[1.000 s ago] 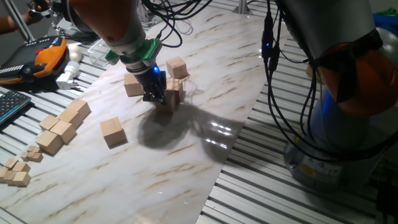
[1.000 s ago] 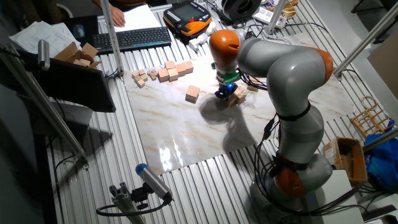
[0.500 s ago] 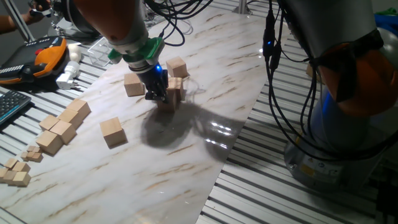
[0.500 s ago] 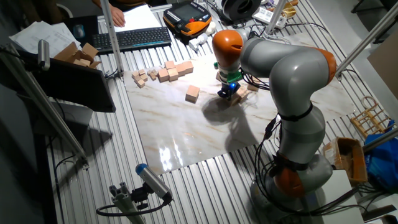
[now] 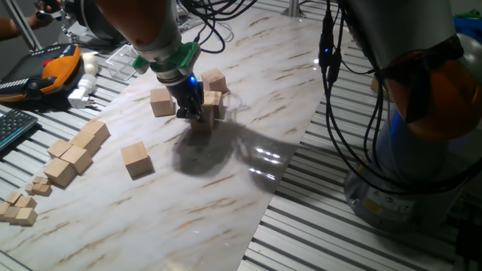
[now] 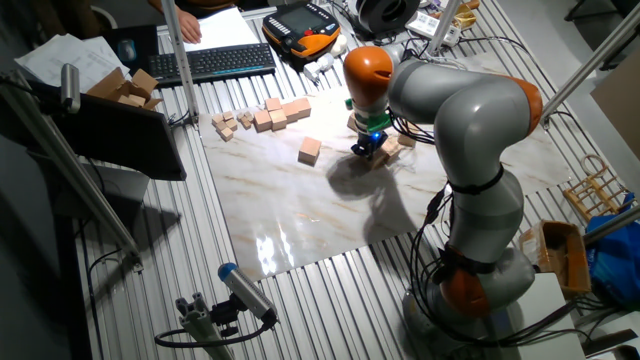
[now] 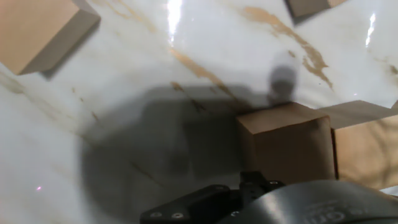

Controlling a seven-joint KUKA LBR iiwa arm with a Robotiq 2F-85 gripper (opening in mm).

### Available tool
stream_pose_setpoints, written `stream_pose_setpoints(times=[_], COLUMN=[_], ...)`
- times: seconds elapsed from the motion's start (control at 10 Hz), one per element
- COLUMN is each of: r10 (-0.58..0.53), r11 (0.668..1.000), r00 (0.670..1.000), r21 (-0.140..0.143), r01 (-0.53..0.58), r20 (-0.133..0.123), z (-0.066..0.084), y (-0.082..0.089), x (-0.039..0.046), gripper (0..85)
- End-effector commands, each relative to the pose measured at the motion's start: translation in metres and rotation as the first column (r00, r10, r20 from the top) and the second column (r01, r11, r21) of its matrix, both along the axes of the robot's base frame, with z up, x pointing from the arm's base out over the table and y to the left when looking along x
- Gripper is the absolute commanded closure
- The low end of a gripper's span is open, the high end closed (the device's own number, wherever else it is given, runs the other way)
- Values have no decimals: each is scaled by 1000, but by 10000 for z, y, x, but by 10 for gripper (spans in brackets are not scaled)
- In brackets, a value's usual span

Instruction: Stack the blocks into a cross shape

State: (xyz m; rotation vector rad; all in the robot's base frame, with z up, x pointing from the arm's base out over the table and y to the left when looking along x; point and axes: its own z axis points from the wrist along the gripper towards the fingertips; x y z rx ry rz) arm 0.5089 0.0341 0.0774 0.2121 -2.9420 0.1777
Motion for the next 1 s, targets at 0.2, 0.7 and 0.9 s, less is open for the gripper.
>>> stream_pose_setpoints(times=[0.2, 0.7, 0.9], r10=[-13, 2, 15], r11=[1000, 1000, 1000], r00=[1000, 999, 999], r21=[-6, -17, -28], r01=[13, -1, -14], r20=[23, 49, 52], z=[-49, -137, -124], y=[29, -80, -144], x=[-5, 54, 60], gripper=[850, 850, 850])
